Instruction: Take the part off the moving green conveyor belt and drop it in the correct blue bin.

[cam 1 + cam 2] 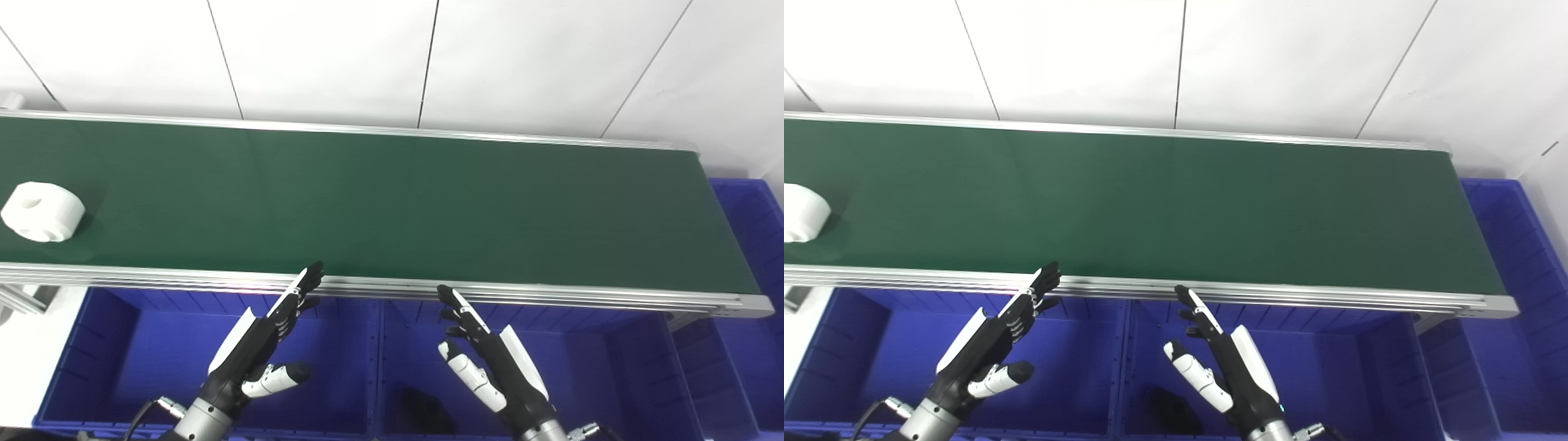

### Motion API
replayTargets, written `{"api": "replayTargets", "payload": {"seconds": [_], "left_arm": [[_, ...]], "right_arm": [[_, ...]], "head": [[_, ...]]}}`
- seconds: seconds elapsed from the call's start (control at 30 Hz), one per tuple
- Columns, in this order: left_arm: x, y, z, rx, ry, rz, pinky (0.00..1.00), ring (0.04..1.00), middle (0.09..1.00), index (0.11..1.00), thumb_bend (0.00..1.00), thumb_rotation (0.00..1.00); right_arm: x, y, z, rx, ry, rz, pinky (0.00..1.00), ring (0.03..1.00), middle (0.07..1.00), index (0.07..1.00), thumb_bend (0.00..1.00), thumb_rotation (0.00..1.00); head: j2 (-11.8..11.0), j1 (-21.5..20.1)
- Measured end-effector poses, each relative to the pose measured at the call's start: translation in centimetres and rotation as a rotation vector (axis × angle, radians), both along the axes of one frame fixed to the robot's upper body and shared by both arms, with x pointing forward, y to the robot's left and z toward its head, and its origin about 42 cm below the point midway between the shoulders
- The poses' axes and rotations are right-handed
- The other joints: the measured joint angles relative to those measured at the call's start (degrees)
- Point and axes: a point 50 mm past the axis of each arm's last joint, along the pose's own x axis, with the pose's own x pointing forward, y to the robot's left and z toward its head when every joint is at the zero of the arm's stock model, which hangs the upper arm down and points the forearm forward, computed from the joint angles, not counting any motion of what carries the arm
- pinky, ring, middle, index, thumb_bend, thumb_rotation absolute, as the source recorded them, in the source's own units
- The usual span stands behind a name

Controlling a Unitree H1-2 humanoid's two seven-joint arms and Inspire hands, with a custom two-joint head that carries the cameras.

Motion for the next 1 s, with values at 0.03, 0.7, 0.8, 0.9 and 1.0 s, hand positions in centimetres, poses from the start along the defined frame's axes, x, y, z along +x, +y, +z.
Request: {"api": "replayTargets", "payload": {"seconds": [0.03, 0.7, 0.8, 0.9, 1.0], "left_arm": [[0.0, 0.0, 0.0, -0.001, 0.000, 0.000, 0.95, 1.000, 1.000, 1.000, 0.69, 0.80], [-0.2, -2.5, -2.6, 0.015, 0.064, -0.006, 0.92, 0.991, 1.000, 0.987, 0.73, 0.72], [0.2, -2.8, -2.7, 0.017, 0.041, -0.002, 0.90, 0.990, 1.000, 0.990, 0.73, 0.73], [0.7, -3.0, -2.7, 0.020, 0.011, -0.003, 0.90, 0.990, 1.000, 0.991, 0.73, 0.74], [0.9, -3.0, -2.8, 0.012, -0.003, -0.001, 0.92, 0.991, 1.000, 0.998, 0.71, 0.71]], "right_arm": [[0.0, 0.0, 0.0, 0.000, 0.000, 0.000, 0.83, 0.904, 0.947, 0.965, 0.59, 1.00], [0.0, -2.5, -2.2, -0.009, 0.053, -0.002, 0.81, 0.896, 0.948, 0.972, 0.45, 1.00], [0.4, -2.5, -2.2, -0.012, 0.047, 0.003, 0.81, 0.895, 0.946, 0.969, 0.46, 0.98], [0.8, -2.4, -2.2, -0.011, 0.034, 0.009, 0.81, 0.891, 0.943, 0.967, 0.46, 0.97], [0.9, -2.4, -2.6, -0.014, 0.037, 0.002, 0.79, 0.880, 0.935, 0.960, 0.46, 0.96]], "head": [[-0.3, 0.3], [-11.3, 20.3], [-12.0, 20.3], [-13.0, 19.9], [-14.1, 19.5]]}}
